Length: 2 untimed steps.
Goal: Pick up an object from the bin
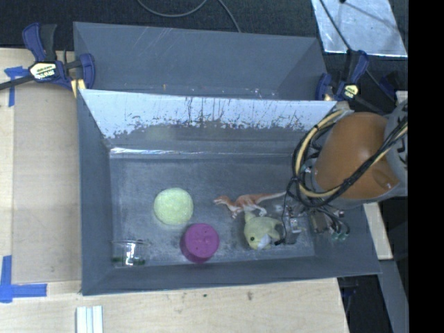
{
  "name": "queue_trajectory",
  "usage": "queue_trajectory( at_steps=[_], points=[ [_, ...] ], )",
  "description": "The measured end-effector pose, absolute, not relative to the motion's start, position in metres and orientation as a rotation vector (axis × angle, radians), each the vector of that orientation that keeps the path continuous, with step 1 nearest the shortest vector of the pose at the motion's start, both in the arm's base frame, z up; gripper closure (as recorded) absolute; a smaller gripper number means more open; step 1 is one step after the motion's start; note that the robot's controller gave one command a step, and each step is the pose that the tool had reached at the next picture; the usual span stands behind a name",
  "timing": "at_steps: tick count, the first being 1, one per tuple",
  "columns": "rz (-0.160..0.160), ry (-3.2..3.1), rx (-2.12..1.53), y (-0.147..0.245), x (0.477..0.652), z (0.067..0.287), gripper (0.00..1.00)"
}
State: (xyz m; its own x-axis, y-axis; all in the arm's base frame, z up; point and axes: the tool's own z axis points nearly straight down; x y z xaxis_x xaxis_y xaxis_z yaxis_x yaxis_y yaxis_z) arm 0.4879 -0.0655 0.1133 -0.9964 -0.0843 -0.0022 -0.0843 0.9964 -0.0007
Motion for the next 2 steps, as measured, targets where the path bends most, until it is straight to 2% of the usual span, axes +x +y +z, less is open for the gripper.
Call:
queue_trajectory(
  at_steps=[2],
  points=[
    [-0.002, 3.134, -0.133, -0.0656, 0.4886, 0.1322, 1.0]
  ],
)
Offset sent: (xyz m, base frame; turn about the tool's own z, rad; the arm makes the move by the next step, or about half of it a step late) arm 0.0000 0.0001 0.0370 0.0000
